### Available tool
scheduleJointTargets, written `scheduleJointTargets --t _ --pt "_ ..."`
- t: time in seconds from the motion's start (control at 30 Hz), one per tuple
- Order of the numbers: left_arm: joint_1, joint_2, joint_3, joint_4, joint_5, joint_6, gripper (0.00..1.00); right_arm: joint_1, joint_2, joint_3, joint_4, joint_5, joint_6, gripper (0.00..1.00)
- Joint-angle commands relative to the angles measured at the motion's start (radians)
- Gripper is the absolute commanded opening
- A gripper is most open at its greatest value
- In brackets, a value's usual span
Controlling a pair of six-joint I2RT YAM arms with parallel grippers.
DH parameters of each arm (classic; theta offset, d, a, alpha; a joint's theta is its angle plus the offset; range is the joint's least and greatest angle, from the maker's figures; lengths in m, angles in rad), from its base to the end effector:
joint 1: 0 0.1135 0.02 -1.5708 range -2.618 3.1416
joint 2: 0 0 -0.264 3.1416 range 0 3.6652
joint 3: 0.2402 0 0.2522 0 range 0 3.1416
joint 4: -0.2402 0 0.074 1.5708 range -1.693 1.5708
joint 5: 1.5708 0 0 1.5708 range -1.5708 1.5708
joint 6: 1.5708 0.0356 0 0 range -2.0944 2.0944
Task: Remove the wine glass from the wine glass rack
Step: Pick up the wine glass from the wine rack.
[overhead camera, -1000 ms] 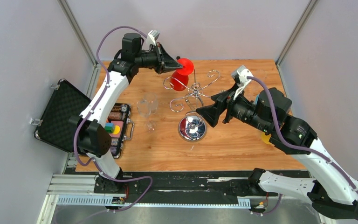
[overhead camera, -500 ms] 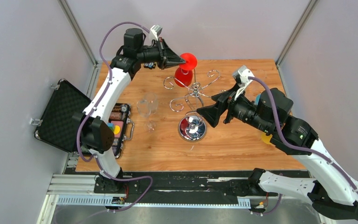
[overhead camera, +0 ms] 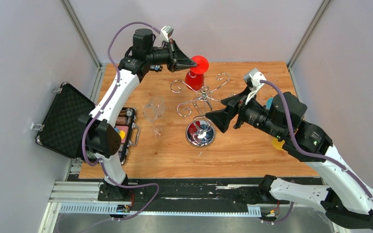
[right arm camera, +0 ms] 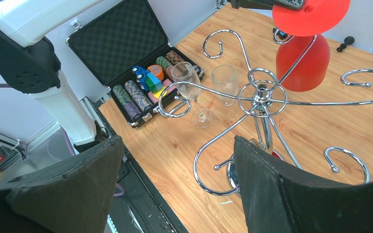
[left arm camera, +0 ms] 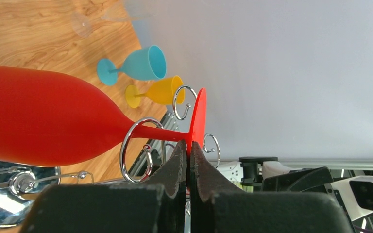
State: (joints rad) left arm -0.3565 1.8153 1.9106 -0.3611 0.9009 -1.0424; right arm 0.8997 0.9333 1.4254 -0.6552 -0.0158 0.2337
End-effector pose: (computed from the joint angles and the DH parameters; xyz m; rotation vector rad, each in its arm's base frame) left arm 0.3790 -0.1709 0.4274 0.0236 2.1367 -1.7278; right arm 0.0982 0.1245 0.4765 -0.6031 1.7066 0.8369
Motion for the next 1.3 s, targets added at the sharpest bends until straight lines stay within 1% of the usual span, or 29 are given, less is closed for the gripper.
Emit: scheduleJointTargets --t 0.0,0.4,0.97,1.13,1.27 --pt "-0.014 -0.031 0.029 0.039 0.032 0.024 0.00 -0.005 -0.006 0.014 0.016 0.004 0.003 0.82" --pt "-0.022 -0.089 -0.044 0.031 0.050 0.052 0.00 -0.005 -0.007 0.020 0.014 -0.003 0.026 0.82" --pt "-0.024 -0.210 -0.178 0.013 0.054 0.094 0.00 -0.004 0.014 0.041 0.008 -0.022 0.075 0.81" --pt "-0.020 -0.234 -0.172 -0.025 0.042 0.127 0.00 -0.005 0.027 0.051 0.008 -0.024 0.091 0.81" --pt "0.002 -0.237 -0.132 -0.103 0.030 0.176 0.00 -0.005 0.041 0.062 0.009 -0.024 0.096 0.81"
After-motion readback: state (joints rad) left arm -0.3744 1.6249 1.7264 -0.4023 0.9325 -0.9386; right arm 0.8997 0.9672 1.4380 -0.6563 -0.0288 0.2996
